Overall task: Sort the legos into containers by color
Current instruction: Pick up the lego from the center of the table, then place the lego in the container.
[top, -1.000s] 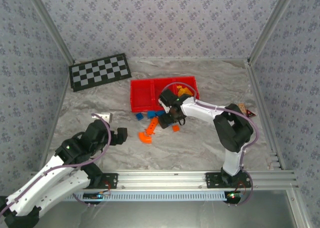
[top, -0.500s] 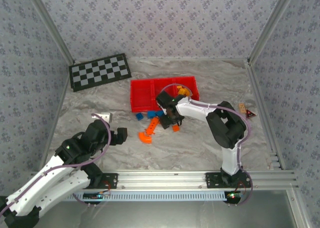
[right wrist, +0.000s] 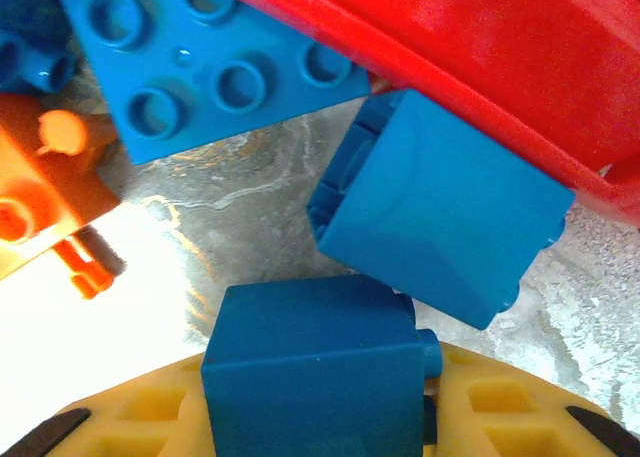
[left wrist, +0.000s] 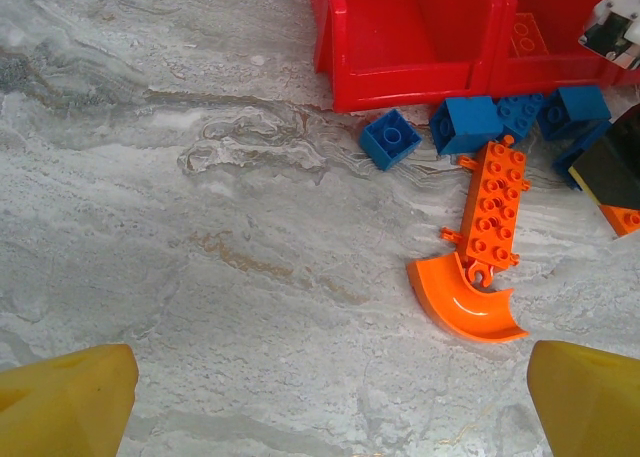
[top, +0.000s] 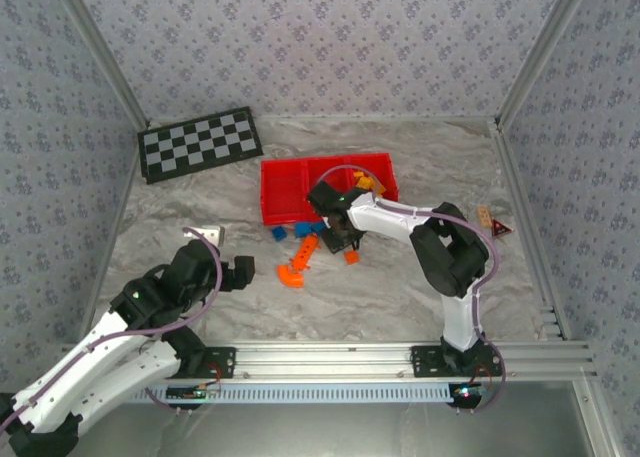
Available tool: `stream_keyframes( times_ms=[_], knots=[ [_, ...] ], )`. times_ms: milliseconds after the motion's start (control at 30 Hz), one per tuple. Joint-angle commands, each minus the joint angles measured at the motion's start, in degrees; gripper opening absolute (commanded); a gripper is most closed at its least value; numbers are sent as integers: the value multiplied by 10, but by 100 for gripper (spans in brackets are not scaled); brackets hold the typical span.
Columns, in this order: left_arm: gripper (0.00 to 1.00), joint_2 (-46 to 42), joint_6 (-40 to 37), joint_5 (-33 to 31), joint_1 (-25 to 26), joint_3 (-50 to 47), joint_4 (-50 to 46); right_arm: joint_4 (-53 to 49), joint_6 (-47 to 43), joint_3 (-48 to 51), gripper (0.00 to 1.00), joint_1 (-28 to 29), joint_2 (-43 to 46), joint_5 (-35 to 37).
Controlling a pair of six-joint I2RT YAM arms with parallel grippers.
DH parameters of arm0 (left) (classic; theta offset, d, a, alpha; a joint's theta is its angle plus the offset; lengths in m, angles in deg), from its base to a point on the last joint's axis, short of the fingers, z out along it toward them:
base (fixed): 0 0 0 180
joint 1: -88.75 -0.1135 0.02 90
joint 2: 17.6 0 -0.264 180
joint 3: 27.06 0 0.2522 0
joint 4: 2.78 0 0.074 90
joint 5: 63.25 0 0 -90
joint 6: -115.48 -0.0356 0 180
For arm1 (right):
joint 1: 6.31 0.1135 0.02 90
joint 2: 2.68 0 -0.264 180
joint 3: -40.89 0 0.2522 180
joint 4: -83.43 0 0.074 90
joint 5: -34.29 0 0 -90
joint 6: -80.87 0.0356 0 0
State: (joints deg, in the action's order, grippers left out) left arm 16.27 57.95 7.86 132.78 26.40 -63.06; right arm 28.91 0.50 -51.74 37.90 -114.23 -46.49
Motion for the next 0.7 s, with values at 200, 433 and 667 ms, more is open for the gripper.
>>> stream_keyframes(
  times_ms=[200, 433, 667],
  knots=[
    [100, -4, 2, -5, 1, 17, 0, -78, -3, -122, 28, 40, 51, 7],
    [100, -15, 13, -6, 1, 13, 0, -33, -35, -233, 29, 35, 19, -51],
    [100, -40, 33, -5, 1, 2, -1, -59, -68, -409, 28, 10, -122, -85]
  ],
)
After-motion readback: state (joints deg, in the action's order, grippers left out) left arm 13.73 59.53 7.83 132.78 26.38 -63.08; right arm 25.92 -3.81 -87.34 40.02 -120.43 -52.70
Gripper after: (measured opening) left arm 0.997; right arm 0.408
